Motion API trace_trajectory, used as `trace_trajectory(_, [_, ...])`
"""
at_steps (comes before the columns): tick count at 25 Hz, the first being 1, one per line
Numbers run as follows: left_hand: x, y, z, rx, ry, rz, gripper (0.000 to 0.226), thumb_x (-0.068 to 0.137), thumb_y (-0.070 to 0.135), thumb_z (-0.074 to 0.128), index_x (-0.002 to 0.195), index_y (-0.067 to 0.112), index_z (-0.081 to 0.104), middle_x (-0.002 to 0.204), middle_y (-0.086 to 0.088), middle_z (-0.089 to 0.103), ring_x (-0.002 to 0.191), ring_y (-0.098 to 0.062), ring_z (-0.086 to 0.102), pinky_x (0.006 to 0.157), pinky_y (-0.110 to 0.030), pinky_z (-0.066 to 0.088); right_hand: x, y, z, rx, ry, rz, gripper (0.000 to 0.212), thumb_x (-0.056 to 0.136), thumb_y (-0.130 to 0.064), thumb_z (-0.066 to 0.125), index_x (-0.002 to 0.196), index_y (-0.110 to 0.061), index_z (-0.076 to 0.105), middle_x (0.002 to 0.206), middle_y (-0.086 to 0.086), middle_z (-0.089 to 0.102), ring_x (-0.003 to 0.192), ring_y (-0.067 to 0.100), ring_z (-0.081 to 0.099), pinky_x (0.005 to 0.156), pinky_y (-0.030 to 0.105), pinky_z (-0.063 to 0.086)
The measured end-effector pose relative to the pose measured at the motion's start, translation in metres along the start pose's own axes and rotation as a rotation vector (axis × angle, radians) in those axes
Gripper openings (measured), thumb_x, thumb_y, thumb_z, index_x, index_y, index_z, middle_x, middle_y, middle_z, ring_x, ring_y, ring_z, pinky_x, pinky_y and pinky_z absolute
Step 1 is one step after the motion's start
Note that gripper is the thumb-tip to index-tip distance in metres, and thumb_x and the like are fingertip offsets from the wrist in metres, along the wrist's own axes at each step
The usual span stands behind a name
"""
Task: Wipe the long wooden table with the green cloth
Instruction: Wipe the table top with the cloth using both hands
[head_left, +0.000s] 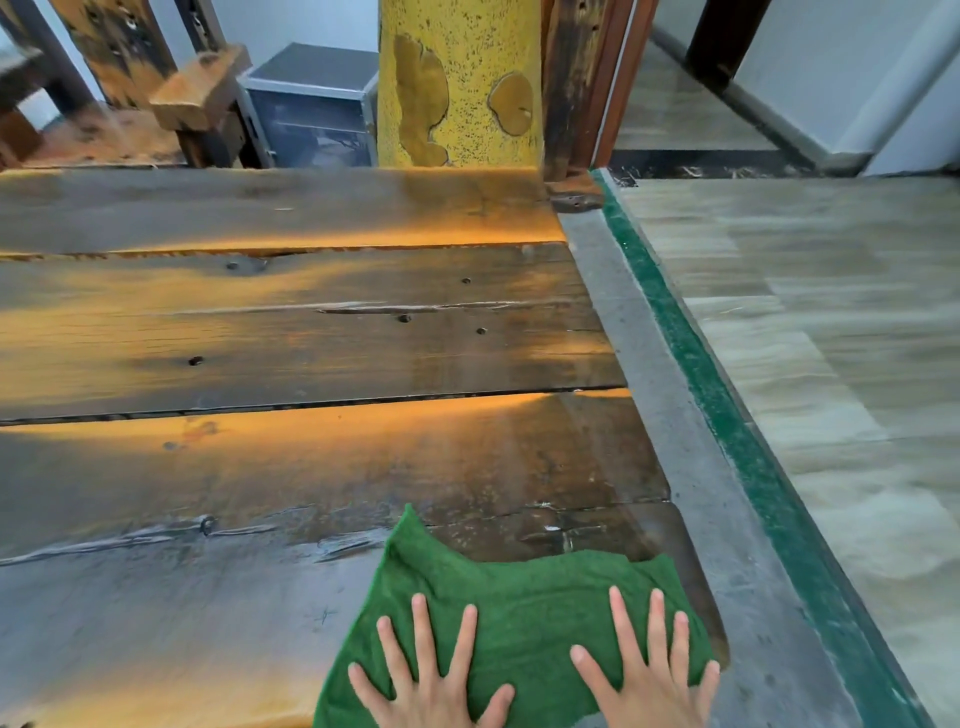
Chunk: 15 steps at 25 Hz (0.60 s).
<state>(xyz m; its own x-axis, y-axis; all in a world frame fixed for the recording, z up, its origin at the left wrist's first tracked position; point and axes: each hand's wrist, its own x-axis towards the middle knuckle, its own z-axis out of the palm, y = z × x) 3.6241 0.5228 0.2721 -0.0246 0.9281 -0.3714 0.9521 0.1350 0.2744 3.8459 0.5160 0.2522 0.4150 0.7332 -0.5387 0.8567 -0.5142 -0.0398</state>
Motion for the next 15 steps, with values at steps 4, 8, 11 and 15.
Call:
trace_trajectory(4, [0.026, 0.028, -0.002, -0.053, 0.040, -0.028, 0.089, 0.074, 0.091, 0.021, 0.152, 0.048, 0.027, 0.164, -0.007, 0.023, 0.139, -0.051, 0.038, 0.105, -0.084, 0.011, 0.014, -0.014, -0.054, -0.044, 0.072, 0.023, 0.092, 0.066, -0.101, 0.009, 0.132, -0.058, -0.039, 0.156, -0.009, -0.034, 0.155, 0.019, -0.009, 0.107, 0.058, -0.027])
trace_trajectory(8, [0.072, 0.060, -0.005, -0.010, 0.089, -0.034, 0.089, 0.075, 0.092, 0.022, 0.151, 0.048, 0.027, 0.165, -0.008, 0.021, 0.140, -0.053, 0.035, 0.100, -0.084, 0.013, 0.061, -0.022, -0.089, -0.090, 0.089, -0.097, 0.085, 0.069, -0.095, -0.002, 0.134, -0.055, -0.041, 0.154, -0.010, -0.042, 0.152, 0.022, -0.022, 0.121, 0.061, 0.003])
trace_trajectory(11, [0.115, 0.087, -0.015, -0.018, 0.082, -0.082, 0.089, 0.075, 0.093, 0.027, 0.151, 0.047, 0.031, 0.164, -0.010, 0.031, 0.139, -0.053, 0.036, 0.098, -0.084, 0.017, 0.117, -0.030, -0.106, -0.055, 0.126, -0.254, 0.089, 0.069, -0.097, -0.004, 0.147, -0.057, -0.022, 0.164, -0.009, -0.024, 0.155, 0.025, -0.005, 0.117, 0.064, 0.014])
trace_trajectory(15, [0.173, 0.112, -0.024, 0.067, 0.092, -0.124, 0.087, 0.071, 0.090, 0.041, 0.148, 0.048, 0.041, 0.161, -0.013, 0.036, 0.140, -0.055, 0.035, 0.099, -0.083, 0.018, 0.198, -0.048, -0.143, -0.084, 0.122, -0.463, 0.082, 0.084, -0.091, 0.017, 0.155, -0.053, -0.002, 0.169, -0.006, -0.006, 0.155, 0.030, 0.001, 0.115, 0.066, 0.008])
